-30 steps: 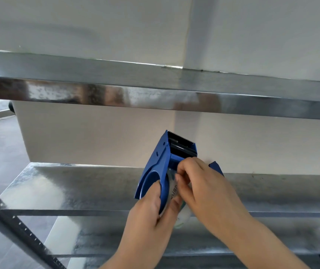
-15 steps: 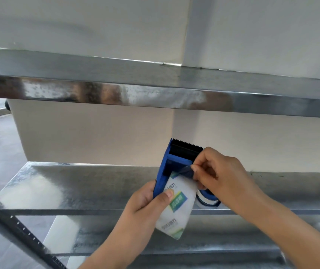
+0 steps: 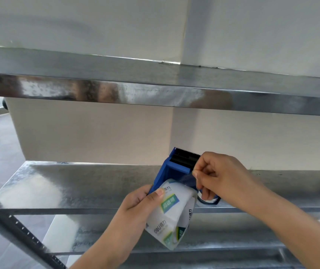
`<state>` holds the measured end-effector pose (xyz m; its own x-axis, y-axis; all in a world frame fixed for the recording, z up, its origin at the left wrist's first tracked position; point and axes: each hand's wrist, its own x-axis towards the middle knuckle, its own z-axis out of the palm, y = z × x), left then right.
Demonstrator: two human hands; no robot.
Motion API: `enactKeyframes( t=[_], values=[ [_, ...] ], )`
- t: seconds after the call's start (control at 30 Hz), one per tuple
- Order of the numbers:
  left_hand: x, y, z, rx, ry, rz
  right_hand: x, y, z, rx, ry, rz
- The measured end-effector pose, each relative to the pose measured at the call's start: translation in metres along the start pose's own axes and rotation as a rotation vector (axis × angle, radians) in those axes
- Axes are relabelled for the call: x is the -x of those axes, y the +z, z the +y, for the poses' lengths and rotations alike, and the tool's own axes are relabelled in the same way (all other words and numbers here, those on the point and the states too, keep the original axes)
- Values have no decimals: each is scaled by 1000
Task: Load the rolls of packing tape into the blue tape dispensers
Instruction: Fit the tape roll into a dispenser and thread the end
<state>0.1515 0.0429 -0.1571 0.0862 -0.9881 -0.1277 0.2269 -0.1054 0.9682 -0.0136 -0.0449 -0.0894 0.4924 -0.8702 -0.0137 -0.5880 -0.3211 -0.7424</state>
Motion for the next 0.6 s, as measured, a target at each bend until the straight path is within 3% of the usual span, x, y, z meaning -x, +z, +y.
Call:
enactKeyframes(
  t=[0.13,0.3,0.43,0.6],
  values=[
    [-1,-2,-4,-80,-29,-23,-4,-2,4,210,10,61],
    [-2,-13,-2,-186,-66,-95,-23,-11,3,553,-166,-123],
    [-1,-12,2,-208,-94,-174,-37,-17,-2,512,-283,-263],
    [1,-12,6,-307,-51,-197,-50,-14,0,375,-310,-275]
  ],
)
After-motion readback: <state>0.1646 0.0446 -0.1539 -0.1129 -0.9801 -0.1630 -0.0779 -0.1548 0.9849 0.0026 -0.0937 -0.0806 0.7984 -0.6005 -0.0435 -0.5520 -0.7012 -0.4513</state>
